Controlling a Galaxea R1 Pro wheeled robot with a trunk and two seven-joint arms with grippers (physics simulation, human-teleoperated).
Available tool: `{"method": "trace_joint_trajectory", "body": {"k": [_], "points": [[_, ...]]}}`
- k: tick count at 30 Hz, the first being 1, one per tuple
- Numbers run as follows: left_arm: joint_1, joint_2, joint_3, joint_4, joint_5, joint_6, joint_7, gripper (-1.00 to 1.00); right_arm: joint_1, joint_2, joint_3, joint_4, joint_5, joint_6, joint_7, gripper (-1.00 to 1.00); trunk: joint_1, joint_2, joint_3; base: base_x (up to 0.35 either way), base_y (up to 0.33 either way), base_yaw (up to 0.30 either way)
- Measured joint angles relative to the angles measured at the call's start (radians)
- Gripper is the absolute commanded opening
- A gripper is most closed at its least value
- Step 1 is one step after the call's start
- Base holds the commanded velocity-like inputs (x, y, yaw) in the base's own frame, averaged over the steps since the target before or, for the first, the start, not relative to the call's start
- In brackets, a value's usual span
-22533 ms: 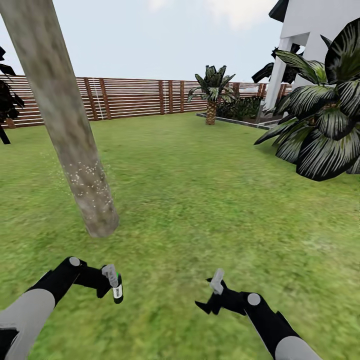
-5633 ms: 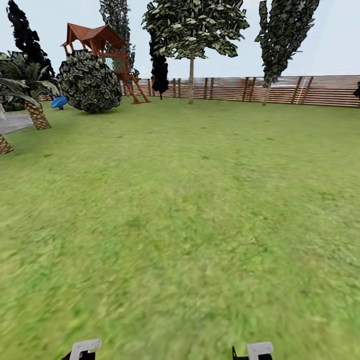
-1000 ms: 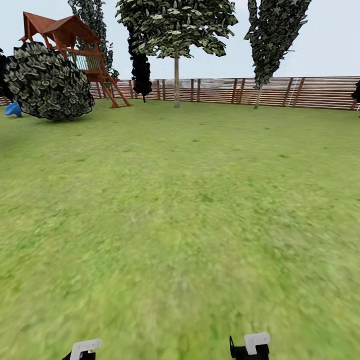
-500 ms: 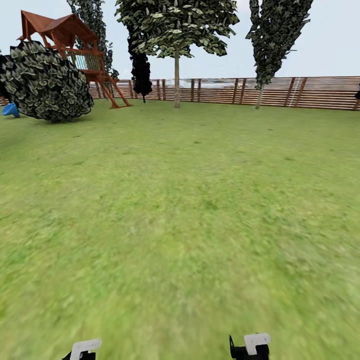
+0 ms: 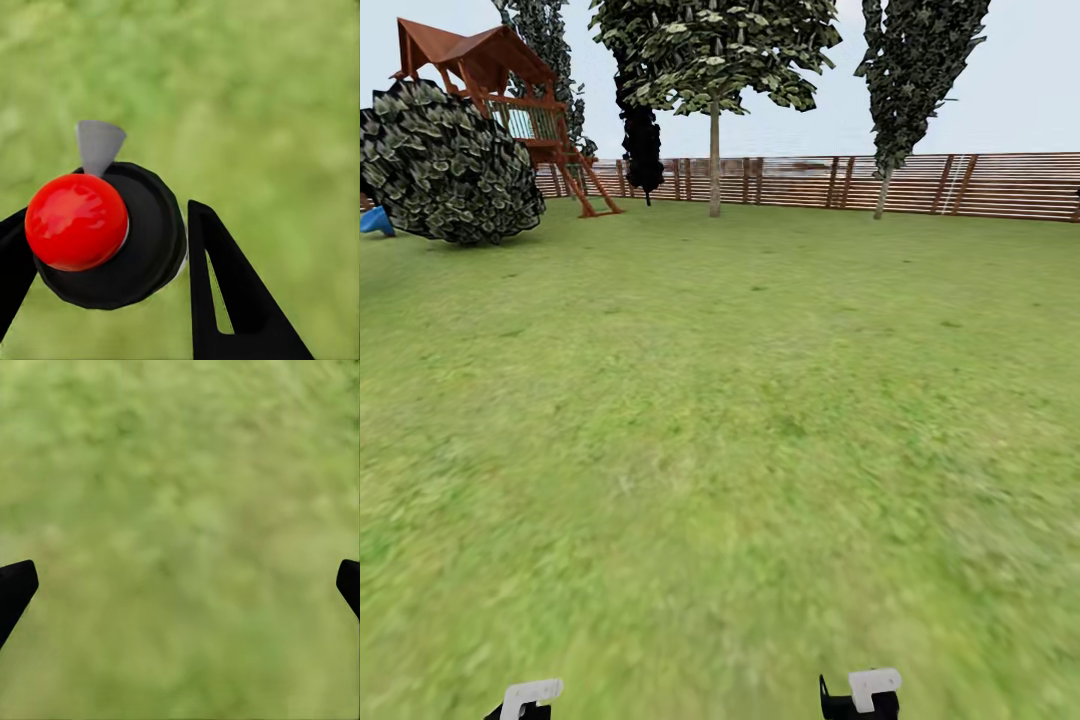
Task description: In the garden, pick up the pesticide atomizer on the floor and spray pesticide onto both trees until each tree trunk is fully covered.
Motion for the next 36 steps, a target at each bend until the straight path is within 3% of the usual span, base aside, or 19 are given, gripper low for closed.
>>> {"method": "trace_joint_trajectory", "body": {"k": [36], "points": [[0.000, 0.000, 0.000, 0.000, 0.000, 0.000, 0.000, -1.00, 0.000, 0.000, -0.001, 0.000, 0.000, 0.002, 0.002, 1.00, 0.000, 0.000, 0.000, 0.339, 0.074, 0.000]]}}
